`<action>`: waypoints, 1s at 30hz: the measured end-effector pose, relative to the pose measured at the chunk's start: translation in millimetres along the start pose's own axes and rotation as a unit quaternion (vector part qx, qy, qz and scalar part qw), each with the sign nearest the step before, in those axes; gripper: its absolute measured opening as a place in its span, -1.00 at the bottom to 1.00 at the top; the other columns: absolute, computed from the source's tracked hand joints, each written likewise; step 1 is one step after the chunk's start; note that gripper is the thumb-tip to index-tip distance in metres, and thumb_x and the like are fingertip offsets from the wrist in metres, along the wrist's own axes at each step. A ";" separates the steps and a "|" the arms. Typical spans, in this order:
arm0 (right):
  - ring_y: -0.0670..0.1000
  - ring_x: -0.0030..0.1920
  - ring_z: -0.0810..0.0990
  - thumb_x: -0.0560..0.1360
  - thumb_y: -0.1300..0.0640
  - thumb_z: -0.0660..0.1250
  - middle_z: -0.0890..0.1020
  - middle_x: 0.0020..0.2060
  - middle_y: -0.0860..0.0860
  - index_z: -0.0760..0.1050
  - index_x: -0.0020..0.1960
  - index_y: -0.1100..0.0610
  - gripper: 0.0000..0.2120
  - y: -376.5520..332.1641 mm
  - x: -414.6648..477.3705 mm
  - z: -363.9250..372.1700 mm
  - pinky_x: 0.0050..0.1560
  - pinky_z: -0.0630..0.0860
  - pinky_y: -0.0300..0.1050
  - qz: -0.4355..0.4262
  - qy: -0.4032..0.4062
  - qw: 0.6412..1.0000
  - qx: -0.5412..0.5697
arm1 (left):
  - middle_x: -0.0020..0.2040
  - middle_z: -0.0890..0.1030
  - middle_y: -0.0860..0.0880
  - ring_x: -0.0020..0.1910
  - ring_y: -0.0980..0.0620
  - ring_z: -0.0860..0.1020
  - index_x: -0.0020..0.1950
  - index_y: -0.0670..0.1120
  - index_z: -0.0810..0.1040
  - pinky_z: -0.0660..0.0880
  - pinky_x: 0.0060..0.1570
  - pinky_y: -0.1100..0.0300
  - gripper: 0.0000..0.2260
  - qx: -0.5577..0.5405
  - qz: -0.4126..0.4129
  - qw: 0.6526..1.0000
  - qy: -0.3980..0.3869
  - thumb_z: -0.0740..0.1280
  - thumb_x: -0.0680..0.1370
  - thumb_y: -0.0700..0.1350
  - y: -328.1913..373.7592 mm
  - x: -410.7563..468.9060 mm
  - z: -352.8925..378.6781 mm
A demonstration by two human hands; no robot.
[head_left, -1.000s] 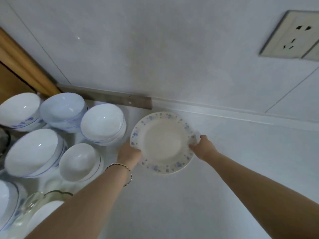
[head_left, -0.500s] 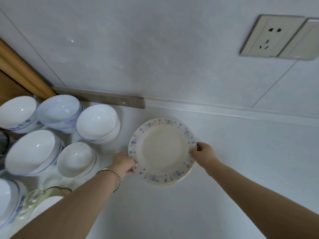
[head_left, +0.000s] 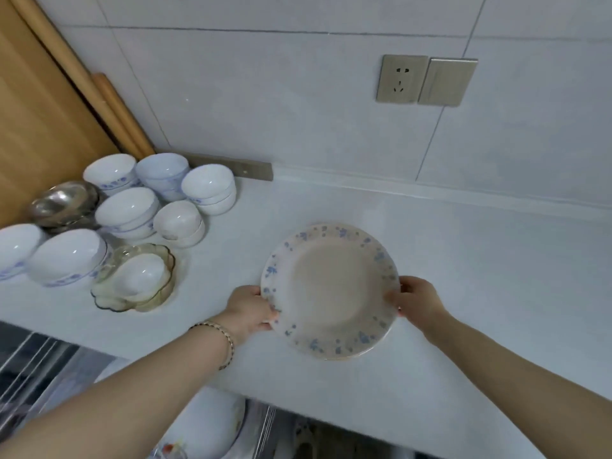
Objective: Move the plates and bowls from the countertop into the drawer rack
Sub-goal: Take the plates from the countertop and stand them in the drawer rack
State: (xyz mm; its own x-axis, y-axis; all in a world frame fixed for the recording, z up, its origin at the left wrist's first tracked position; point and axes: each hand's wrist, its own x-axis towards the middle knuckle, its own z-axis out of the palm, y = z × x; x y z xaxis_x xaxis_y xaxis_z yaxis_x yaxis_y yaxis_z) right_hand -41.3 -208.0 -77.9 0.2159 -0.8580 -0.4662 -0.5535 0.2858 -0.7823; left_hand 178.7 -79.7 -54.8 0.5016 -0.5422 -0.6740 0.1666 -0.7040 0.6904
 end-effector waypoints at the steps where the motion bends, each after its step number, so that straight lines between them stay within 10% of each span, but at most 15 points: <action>1: 0.07 -0.21 0.46 0.39 0.36 0.27 0.50 -0.26 0.14 0.54 -0.01 0.43 -0.79 8.9 -17.0 -5.5 -0.08 0.53 0.03 -0.008 -0.006 1.000 -0.004 | 0.08 0.58 -0.29 -0.04 -0.14 0.52 0.20 -0.36 0.49 0.50 -0.03 0.03 -0.66 -0.007 -0.001 1.000 0.010 0.26 0.45 -0.54 -14.5 -17.9 5.2; 4: 0.13 -0.19 0.53 0.39 0.35 0.28 0.55 -0.25 0.16 0.56 -0.03 0.42 -0.80 35.1 -68.6 -17.1 0.10 0.55 0.27 -0.026 -0.022 0.999 -0.026 | -0.13 0.59 -0.18 -0.05 -0.14 0.55 0.10 -0.34 0.54 0.52 -0.01 0.06 -0.74 -0.020 -0.023 0.999 0.033 0.27 0.45 -0.52 -60.4 -67.4 16.0; 11: 0.29 0.09 0.60 0.45 0.36 0.26 0.64 0.03 0.29 0.59 0.04 0.31 -0.79 67.7 -164.0 -15.0 0.14 0.55 0.24 -0.015 -0.058 0.997 -0.040 | 0.06 0.61 -0.25 -0.05 -0.09 0.56 -0.26 -0.17 0.50 0.61 -0.34 0.22 -0.74 -0.037 -0.030 0.996 0.077 0.25 0.47 -0.50 -127.3 -159.4 6.4; 18: 0.27 0.03 0.64 0.43 0.37 0.27 0.66 -0.04 0.25 0.59 0.02 0.28 -0.79 84.3 -223.4 33.5 0.12 0.57 0.19 -0.013 -0.075 0.997 -0.034 | -0.06 0.58 -0.19 -0.11 -0.11 0.55 -0.29 -0.16 0.47 0.54 0.09 -0.04 -0.71 -0.070 -0.041 0.991 0.102 0.23 0.48 -0.51 -185.8 -201.0 -41.3; 25: 0.16 -0.12 0.61 0.43 0.43 0.24 0.62 -0.20 0.16 0.58 -0.05 0.31 -0.82 89.9 -278.2 140.9 0.06 0.59 0.08 0.013 -0.118 0.993 -0.007 | -0.04 0.56 -0.16 -0.10 -0.09 0.55 -0.29 -0.15 0.46 0.54 0.01 0.06 -0.74 -0.059 -0.047 0.991 0.115 0.26 0.49 -0.47 -251.9 -218.4 -140.9; 30: 0.14 -0.11 0.56 0.45 0.42 0.26 0.59 -0.12 0.30 0.53 -0.11 0.30 -0.90 84.9 -311.9 246.5 -0.16 0.63 0.01 0.031 -0.107 0.994 0.009 | 0.13 0.61 -0.24 0.03 -0.16 0.59 0.07 -0.26 0.57 0.57 0.05 -0.01 -0.76 -0.013 -0.045 0.993 0.111 0.28 0.47 -0.48 -294.5 -199.2 -242.4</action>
State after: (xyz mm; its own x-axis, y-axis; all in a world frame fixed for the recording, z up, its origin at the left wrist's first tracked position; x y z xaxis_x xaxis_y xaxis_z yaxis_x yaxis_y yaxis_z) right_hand 42.7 189.1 -100.7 0.3497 -0.7282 -0.5894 -0.5572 0.3441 -0.7557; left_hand 235.4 346.9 -60.1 0.6583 -0.3612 -0.6605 0.2395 -0.7313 0.6386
